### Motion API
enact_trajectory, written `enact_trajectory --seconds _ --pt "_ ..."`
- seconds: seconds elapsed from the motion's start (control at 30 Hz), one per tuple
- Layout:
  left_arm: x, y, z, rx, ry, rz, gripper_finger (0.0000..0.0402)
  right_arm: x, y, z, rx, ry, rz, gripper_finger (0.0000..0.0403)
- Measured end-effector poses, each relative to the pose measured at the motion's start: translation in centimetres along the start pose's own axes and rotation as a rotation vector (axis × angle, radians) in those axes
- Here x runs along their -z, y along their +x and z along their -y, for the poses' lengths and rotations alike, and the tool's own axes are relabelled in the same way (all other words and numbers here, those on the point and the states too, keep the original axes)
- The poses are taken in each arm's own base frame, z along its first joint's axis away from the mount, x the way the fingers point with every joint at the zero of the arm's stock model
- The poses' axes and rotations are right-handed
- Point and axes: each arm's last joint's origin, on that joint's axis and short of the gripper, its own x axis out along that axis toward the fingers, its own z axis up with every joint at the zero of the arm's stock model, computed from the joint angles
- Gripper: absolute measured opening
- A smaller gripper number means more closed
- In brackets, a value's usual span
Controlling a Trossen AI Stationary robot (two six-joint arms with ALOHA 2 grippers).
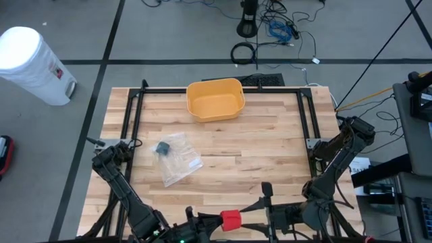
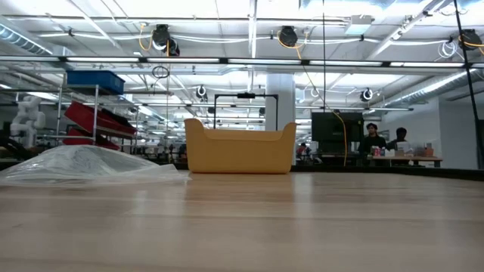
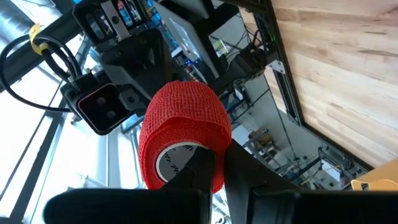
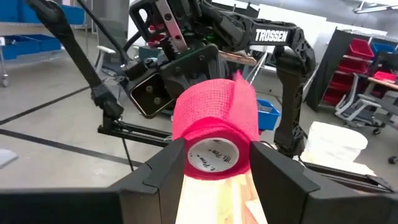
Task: Roll bandage
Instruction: Roll the red bandage
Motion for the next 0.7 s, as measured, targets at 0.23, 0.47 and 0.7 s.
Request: enact_trajectory --seconds 0.23,0.47,0.7 --pt "-0.01 -0.12 -0.04 0.000 0.006 -0.003 0.0022 0.25 -0.10 -0.20 -0.030 0.014 -0.019 0.0165" --pt "0.66 -0.25 -0.83 -0.012 -0.022 -0.009 0.0022 0.31 -0.06 -0.20 -0.034 0.017 -0.023 0.0165" --pt "0.78 -0.03 -0.79 -0.008 -0.020 -0.014 0.0022 0.10 0.10 -0.01 -0.027 -0.005 -0.004 0.0165"
